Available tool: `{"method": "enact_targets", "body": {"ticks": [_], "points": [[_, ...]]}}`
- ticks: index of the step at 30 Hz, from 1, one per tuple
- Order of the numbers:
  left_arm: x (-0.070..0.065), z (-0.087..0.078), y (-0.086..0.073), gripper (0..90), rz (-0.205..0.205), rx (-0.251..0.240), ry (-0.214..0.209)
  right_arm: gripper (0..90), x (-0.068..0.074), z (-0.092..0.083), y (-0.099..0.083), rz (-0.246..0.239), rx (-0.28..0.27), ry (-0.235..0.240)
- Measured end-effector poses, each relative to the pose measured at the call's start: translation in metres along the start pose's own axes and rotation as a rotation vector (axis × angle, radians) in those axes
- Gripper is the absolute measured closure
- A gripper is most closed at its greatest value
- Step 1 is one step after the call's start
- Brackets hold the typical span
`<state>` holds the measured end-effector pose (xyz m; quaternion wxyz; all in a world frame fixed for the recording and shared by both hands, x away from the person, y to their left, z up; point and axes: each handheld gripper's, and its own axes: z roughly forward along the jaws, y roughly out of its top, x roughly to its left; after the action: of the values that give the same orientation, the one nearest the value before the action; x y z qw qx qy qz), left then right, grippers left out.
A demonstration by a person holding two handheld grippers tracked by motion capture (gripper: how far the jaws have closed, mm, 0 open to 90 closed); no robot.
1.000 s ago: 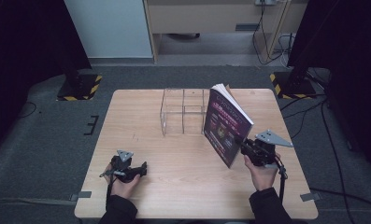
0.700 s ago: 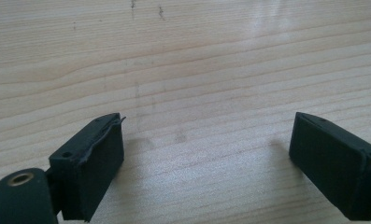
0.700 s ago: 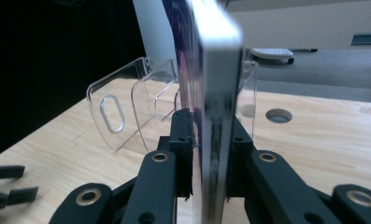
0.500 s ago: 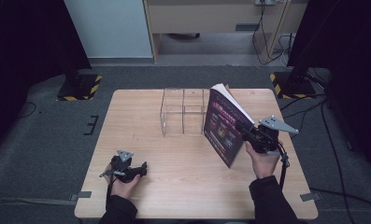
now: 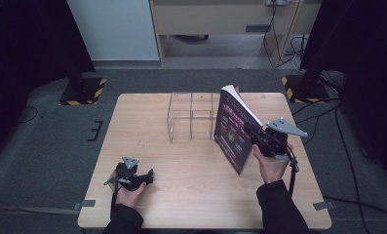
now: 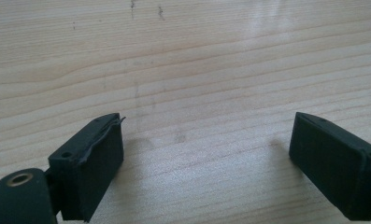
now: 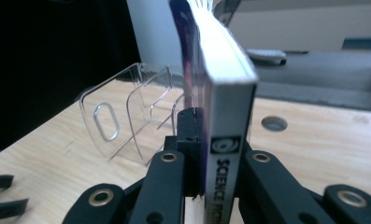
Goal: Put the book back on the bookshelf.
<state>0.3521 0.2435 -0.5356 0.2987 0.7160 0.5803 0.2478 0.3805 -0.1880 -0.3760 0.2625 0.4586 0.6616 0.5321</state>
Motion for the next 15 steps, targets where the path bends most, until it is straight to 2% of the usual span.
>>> {"method": "enact_targets", "body": {"ticks": [11,15], "points": [[0.0,0.0,0.0,9.2,0.0,0.001,-0.001,82.9,-0.001,0.013,0.019,0.013,-0.049,-0.013],[0.0,0.0,0.0,9.2,0.0,0.0,-0.002,82.9,0.0,0.023,0.025,0.009,-0.067,-0.034]]}}
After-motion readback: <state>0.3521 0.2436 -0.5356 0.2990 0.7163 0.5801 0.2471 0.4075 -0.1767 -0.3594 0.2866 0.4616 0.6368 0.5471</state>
